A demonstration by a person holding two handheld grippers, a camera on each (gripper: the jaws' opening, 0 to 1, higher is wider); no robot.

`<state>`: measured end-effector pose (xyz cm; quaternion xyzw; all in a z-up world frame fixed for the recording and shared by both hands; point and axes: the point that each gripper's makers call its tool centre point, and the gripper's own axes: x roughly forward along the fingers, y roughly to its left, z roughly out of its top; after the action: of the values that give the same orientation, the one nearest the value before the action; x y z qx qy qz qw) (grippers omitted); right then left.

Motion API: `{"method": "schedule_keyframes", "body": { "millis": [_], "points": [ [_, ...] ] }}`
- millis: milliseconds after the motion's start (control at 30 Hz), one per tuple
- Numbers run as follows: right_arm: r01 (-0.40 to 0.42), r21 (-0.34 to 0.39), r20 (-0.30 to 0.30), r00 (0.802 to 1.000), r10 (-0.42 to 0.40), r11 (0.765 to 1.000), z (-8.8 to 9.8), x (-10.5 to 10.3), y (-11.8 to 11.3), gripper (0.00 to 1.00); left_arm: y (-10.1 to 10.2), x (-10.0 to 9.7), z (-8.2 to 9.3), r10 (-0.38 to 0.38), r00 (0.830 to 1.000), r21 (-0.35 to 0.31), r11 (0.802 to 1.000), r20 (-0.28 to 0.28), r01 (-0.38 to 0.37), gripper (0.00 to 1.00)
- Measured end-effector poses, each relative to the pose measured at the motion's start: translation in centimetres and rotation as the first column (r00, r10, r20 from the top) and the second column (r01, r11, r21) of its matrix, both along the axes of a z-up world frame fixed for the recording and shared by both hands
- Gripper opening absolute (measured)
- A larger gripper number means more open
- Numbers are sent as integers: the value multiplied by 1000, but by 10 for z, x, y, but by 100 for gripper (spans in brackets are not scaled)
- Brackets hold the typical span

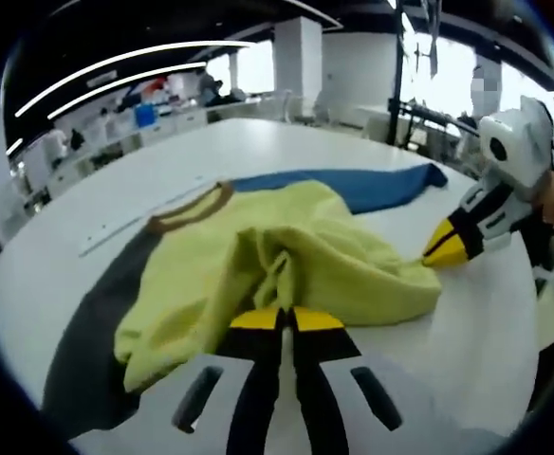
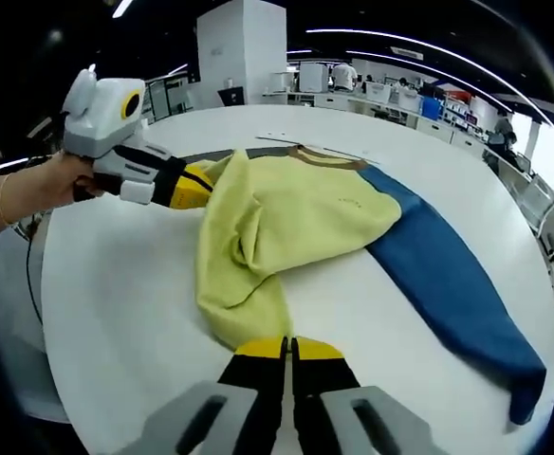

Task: Fold the garment on the visible template until the final outline fits inside the template.

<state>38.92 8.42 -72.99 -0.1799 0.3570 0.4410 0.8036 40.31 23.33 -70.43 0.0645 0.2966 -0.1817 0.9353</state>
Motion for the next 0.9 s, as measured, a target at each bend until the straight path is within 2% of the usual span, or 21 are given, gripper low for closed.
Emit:
{"method": "schedule_keyframes", "body": {
  "millis": [333, 600, 767, 900],
  "points": [
    [22, 10, -5, 1000, -22, 1000, 5, -7, -11, 0, -10, -29, 15, 19, 1000, -38, 999, 22, -18, 0],
    [41, 33, 13, 999, -41, 999, 21, -14, -22, 0, -13, -52, 29, 27, 999, -56, 998, 28, -26, 0],
    [65, 47, 20, 998, -66, 997, 28, -18, -27, 0, -17, -63, 40, 48, 998, -93, 995, 31, -45, 0],
    [78, 66, 27, 996, -80, 995, 37, -22, -30, 0, -19, -70, 46, 56, 998, -88, 995, 34, -53, 0]
  ]
}}
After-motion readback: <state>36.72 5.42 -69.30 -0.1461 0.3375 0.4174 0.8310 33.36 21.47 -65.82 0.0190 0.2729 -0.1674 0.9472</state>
